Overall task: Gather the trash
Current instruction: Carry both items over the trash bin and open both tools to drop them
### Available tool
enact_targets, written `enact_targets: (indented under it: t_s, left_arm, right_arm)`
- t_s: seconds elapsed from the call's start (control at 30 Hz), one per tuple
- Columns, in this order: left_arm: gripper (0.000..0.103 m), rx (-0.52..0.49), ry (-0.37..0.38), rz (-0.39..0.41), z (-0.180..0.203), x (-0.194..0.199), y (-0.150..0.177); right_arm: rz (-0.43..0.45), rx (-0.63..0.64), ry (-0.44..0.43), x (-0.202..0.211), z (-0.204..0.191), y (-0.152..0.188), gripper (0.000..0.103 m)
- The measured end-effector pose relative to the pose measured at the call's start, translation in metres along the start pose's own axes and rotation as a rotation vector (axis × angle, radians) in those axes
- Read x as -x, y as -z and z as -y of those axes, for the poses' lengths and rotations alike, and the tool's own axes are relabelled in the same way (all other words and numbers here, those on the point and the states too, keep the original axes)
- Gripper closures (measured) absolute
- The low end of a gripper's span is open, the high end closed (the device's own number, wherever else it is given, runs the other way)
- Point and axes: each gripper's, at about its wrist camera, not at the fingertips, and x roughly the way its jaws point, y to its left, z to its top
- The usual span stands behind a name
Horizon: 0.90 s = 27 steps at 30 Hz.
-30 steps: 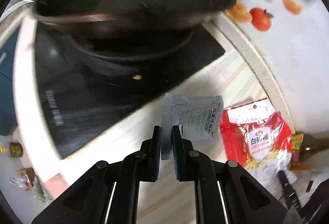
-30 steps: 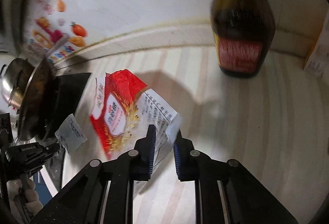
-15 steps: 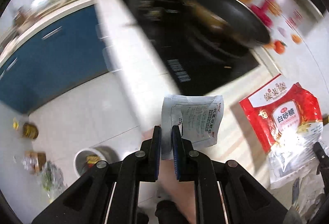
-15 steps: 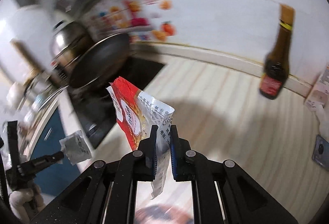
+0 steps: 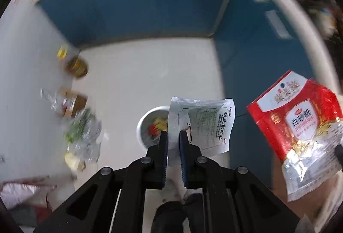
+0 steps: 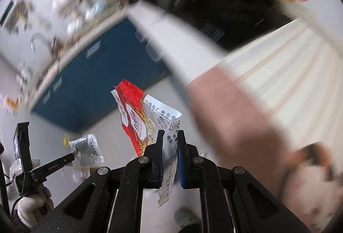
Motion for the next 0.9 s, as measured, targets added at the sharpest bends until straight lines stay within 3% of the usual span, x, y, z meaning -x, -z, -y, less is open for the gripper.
enact_targets:
  t_s: [0.17,0.37,0.5,0.63,0.67,0.7,0.73,0.77,0.8,0.9]
  left_arm:
    - [0.095,0.085,-0.083,-0.103,-0.064,-0.133,0.016]
    - [0.095,0.144,-0.129,-0.217,-0.109,-0.286,0.045]
    - [0.09,0.172,-0.1,-0.324,-0.115,-0.361,0.061]
    - [0.09,0.164,-0.113,-0.351,-0.111,-0.386,0.07]
    - [0.086,0.176,-0.114,-0.347,-0.112,-0.386,0.071]
    - [0.069,0.191,-0.106,-0.337,-0.113,-0.384,0.072]
    - [0.053,0.206,-0.103,-0.327,-0.115,-0.381,0.072]
    - [0.017,0.215,-0.109,-0.317,-0.117,-0.376,0.072]
    - [0.003,0.225,-0.113,-0.291,-0.119,-0.365,0.072]
    - [0.003,0.239,-0.137,-0.241,-0.121,-0.338,0.068]
  right_arm:
    - [-0.2,0.071,-0.013,-0.161,-0.051,0.061,0.092]
    - [-0.402,0.155,0.009,-0.349,-0.075,0.146,0.092]
    - [-0.474,0.243,0.043,-0.433,-0.086,0.18,0.092]
    - [-0.543,0.33,0.07,-0.482,-0.098,0.193,0.089]
    - [-0.566,0.346,0.082,-0.49,-0.1,0.195,0.083]
    - [-0.574,0.358,0.086,-0.493,-0.101,0.192,0.075]
    - [-0.575,0.389,0.092,-0.495,-0.107,0.192,0.052]
    - [-0.565,0.414,0.095,-0.495,-0.118,0.19,0.032]
    - [-0.552,0.439,0.099,-0.489,-0.119,0.186,0.026]
    - [-0.536,0.5,0.113,-0.479,-0.117,0.174,0.009]
